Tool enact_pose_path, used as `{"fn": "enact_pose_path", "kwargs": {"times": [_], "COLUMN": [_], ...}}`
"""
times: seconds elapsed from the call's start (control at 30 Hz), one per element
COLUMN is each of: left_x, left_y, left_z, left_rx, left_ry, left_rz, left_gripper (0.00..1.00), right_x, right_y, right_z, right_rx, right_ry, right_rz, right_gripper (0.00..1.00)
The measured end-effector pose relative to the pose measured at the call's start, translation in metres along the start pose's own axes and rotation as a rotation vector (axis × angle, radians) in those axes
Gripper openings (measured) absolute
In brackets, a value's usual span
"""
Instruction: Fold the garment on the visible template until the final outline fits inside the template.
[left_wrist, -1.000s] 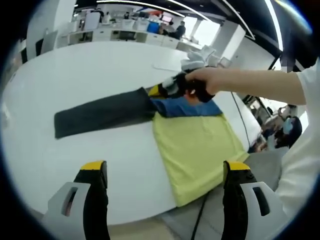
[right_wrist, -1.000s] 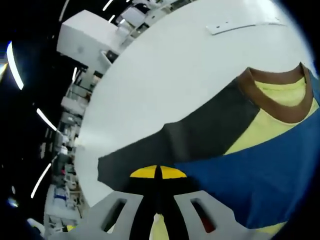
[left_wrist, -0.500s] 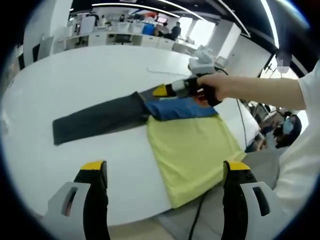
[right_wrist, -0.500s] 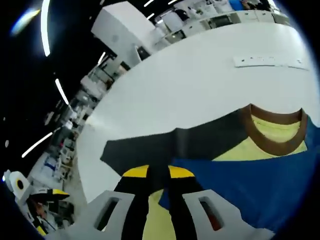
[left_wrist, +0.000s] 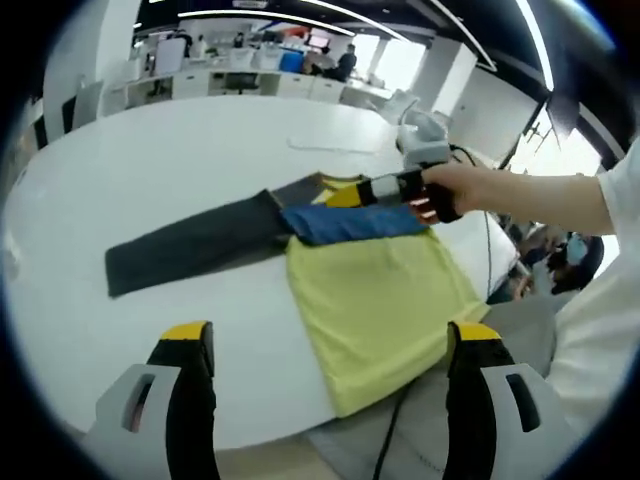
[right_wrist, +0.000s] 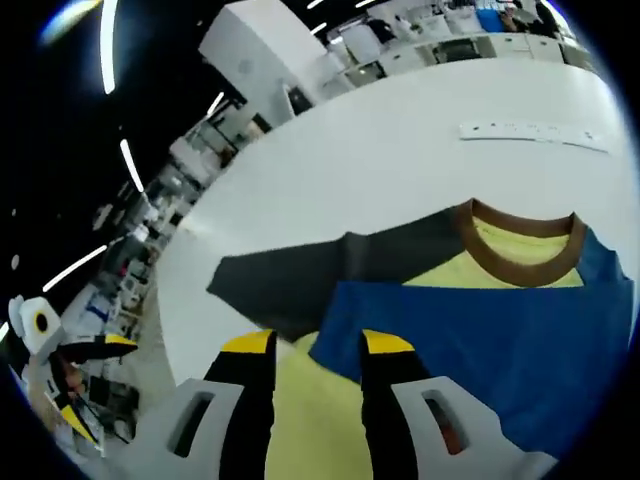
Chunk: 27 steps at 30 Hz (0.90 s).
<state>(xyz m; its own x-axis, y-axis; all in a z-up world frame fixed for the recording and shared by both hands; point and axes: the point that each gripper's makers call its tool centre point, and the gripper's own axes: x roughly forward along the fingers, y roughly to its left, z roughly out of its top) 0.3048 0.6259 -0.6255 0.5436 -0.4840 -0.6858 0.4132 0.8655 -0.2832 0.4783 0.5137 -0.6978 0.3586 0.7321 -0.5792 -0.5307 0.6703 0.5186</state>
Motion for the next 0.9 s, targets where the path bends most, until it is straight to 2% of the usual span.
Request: {"fn": "enact_pose_path", "kwargs": {"times": [0.17,0.43,0.63,0.9], "left_x": [-0.003,-0.008,-0.01,-0.009], "left_y": [-0.001,-0.005,-0.008,-0.019], "left_z": [0.001,0.004,0.009,0.009], "left_rx": [0.004,0.014,0.033,0.056], "left_ry": [0.004,0.002,0.0,0.009], "left_rz": [0.004,0.012,0.02,0.011], "left_gripper": [0.93,0.93,0.93,0.93], "right_x": [-0.011,-0.03,-0.053,-0.088], "right_y": [0.004,-0.007,-0.011,-0.02], "right_z": [-0.005,-0.014,-0.023,-0.036], "right_rx": [-0.04,-0.056,-0.082,-0.119], "right_ry": [-0.002,0.015,0.027,0.016], "right_rz": [0.008,-0.001,0.001,-0.018], "right_gripper": [0.42,0.52,0.62,0.69]}}
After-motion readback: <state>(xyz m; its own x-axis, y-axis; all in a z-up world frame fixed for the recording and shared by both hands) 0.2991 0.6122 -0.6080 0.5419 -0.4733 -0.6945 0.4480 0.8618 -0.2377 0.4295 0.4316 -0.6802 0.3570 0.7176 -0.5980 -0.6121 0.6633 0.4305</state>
